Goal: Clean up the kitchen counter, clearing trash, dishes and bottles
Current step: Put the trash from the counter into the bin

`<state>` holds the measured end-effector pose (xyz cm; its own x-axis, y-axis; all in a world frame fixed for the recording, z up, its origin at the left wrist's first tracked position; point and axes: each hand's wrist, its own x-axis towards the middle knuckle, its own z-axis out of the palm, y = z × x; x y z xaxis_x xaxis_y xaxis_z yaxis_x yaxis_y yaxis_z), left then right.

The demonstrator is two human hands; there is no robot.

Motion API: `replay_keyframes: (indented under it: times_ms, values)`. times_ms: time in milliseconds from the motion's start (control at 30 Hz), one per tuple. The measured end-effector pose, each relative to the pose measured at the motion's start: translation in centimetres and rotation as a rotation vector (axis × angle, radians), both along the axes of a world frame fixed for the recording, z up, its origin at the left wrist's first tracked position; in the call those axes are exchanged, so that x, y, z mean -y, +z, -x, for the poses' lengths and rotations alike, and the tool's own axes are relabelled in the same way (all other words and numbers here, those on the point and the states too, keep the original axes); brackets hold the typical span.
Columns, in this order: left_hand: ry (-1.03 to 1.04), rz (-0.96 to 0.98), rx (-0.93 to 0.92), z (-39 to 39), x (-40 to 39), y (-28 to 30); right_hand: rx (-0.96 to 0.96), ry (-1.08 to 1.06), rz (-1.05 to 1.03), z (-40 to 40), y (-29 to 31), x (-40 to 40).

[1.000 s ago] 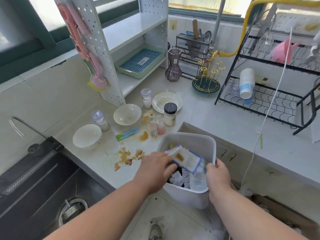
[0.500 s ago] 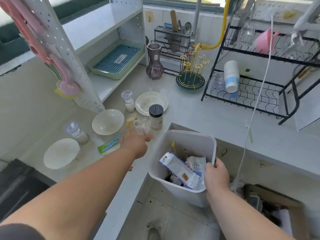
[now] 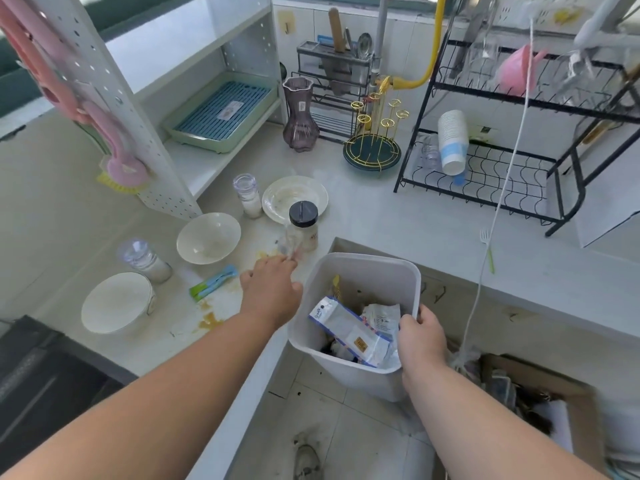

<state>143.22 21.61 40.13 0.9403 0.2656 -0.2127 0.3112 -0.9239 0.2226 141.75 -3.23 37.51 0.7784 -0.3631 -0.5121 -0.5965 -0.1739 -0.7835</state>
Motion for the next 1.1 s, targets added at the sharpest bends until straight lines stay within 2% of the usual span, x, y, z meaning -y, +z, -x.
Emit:
replay_keyframes:
  times_ms: [100, 200, 300, 400, 500, 567, 667, 767, 867, 1000, 1100]
  values:
    - [-0.187, 0.053, 0.057, 2.6, 2.9, 1.3, 0.002, 0.019, -0.004, -0.1, 0.1, -0.2]
    - [-0.394, 0.133, -0.068, 5.0, 5.6, 0.6, 0.026, 0.042, -0.016, -0.3, 0.4, -0.3]
    - [-0.427, 0.252, -0.129, 6.5, 5.5, -0.6, 0.028, 0.06, 0.005, -0.5, 0.5, -0.3]
    - [-0.332, 0.33, 0.061, 7.2, 2.9, -0.5, 0.043, 0.072, 0.032, -0.3, 0.4, -0.4]
    - [-0.096, 0.202, 0.182, 6.3, -1.6, -1.4, 0.07, 0.065, 0.033, -0.1, -0.4, -0.5]
    - [0.117, 0.082, 0.113, 5.6, -5.1, -1.6, 0.064, 0.052, 0.046, 0.2, -0.9, -0.7]
    - [0.296, -0.009, -0.144, 4.9, -9.5, -2.1, 0.069, 0.038, 0.032, 0.8, -1.4, -0.6]
    - [0.325, 0.022, -0.335, 4.5, -12.2, -2.8, 0.062, 0.017, 0.035, 1.2, -1.9, -0.5]
    - [0.32, 0.023, -0.397, 4.3, -12.6, -3.5, 0.052, -0.003, 0.024, 1.3, -2.1, -0.6]
    - [0.323, -0.066, -0.312, 4.3, -11.9, -4.3, 0.048, -0.006, 0.014, 1.3, -2.5, -0.7]
    - [0.309, -0.076, -0.103, 4.8, -10.8, -3.6, 0.041, 0.004, 0.012, 1.1, -2.4, -0.8]
